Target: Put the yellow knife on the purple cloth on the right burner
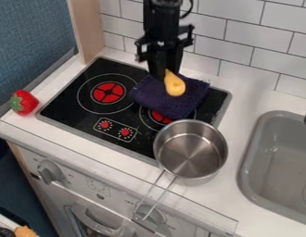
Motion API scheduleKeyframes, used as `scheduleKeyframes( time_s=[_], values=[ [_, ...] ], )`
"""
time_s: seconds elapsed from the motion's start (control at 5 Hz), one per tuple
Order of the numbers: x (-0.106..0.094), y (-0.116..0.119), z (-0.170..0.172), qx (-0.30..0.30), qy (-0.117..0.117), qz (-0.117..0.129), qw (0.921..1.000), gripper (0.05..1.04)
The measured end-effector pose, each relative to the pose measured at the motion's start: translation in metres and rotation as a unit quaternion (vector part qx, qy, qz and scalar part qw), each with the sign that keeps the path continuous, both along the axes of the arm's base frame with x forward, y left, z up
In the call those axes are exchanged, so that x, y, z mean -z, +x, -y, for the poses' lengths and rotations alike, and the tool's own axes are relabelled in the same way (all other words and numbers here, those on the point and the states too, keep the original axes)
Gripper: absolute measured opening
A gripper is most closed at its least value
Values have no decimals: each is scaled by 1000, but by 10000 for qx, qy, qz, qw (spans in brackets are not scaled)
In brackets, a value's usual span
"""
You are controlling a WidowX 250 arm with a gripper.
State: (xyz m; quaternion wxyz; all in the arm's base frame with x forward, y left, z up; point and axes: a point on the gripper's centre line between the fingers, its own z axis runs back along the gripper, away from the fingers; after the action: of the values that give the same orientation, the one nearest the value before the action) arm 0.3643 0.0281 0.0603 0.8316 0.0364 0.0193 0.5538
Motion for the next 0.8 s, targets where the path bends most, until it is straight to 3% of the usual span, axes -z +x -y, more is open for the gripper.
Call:
scheduleKeyframes(
  time_s=[0.2,0.4,0.6,0.8],
  values=[
    [11,9,-1,58,109,195,9997,330],
    [14,13,-6,8,-62,307,9995,330],
    [22,12,-9,-26,-221,243,9995,370],
    [27,11,-4,50,-396,153,9991,666]
  ],
)
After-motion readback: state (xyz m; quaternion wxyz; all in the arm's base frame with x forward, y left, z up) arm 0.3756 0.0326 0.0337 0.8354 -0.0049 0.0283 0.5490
